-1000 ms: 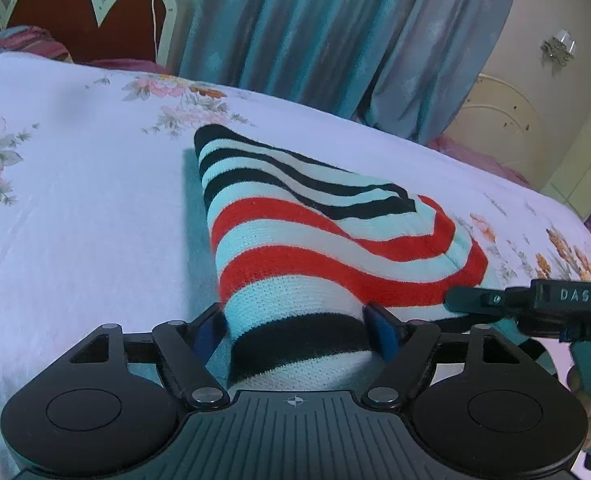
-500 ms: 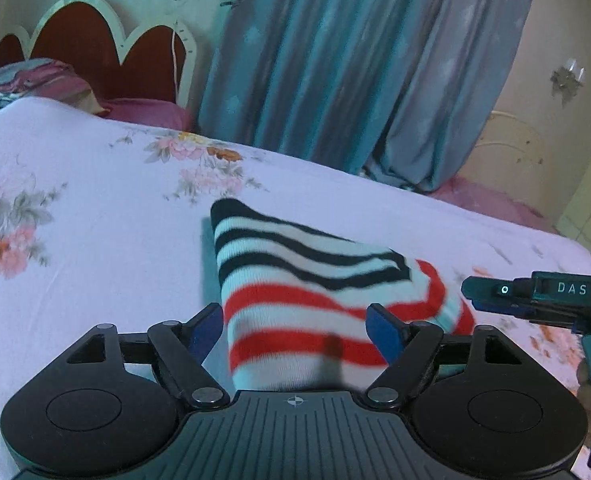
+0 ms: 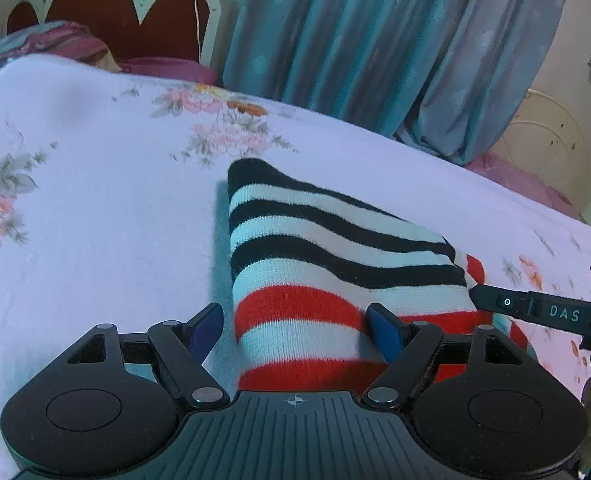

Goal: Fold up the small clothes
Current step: 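Smooth the folded bundle flat with both grippers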

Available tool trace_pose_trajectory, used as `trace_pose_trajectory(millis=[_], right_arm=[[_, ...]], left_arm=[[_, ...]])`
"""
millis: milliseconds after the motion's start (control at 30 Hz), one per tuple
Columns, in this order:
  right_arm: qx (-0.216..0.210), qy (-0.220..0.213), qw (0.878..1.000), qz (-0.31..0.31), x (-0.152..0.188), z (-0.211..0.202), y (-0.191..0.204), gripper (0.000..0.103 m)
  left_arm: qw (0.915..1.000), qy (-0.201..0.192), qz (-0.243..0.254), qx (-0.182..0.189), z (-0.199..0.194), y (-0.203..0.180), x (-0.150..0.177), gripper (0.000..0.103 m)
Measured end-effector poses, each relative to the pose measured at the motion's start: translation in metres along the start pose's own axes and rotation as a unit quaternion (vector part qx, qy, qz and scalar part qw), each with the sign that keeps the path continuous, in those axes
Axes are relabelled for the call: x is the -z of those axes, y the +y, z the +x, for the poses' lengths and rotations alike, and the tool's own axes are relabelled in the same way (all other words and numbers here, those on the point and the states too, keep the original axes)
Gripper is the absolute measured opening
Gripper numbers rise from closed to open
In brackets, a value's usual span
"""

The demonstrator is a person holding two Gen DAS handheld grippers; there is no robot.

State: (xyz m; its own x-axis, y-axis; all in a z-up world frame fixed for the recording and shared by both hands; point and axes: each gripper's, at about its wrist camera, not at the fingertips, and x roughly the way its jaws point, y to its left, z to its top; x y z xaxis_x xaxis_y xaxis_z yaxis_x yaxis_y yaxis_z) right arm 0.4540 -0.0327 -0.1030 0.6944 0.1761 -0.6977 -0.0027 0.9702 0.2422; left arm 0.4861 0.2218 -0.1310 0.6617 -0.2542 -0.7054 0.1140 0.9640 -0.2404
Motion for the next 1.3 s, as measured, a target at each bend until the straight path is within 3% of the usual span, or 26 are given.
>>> trace_pose_trajectory(millis=[200,433,600,867,1067,1167,1233,1300], right_arm=[[-0.028,-0.025,0.999,0.007,0.007,-0.046,0.008,0.027],[-0.032,-0.031,0.999,-0.016,0.05,-0.094,0.021,0.028],[0.006,-0.003,1.0,0.005,0.073,-0.084,0.009,0.027],[-0.011,-0.012,0.999,0.037,0.097,-0.113,0.002,0.028],[0.0,0.017,0.998,0.054,0.121,-0.094,-0.007,0.026],[-0.015,0.022,0.994,0.107,0.126,-0.093,-0.016,0.027],[-0.01,0.017,0.997,0.075,0.131,-0.093,-0.01,0.028],[-0.013,0.019,0.996,0.085,0.131,-0.09,-0.014,0.028]], left_arm=[[0.9996,-0.007,0.026,0.012,-0.037,-0.004,0.013,0.078],[0.9988,0.006,0.047,0.012,-0.062,-0.01,0.045,0.078],[0.9992,0.012,0.037,0.011,-0.06,-0.01,0.055,0.078],[0.9992,0.015,0.032,0.017,-0.085,-0.003,0.075,0.078],[0.9992,0.023,0.029,0.012,-0.076,0.004,0.094,0.078],[0.9992,0.02,0.033,0.007,-0.076,0.004,0.094,0.078],[0.9992,0.02,0.035,0.003,-0.077,0.003,0.095,0.078],[0.9992,0.017,0.035,-0.004,-0.078,0.0,0.095,0.078]])
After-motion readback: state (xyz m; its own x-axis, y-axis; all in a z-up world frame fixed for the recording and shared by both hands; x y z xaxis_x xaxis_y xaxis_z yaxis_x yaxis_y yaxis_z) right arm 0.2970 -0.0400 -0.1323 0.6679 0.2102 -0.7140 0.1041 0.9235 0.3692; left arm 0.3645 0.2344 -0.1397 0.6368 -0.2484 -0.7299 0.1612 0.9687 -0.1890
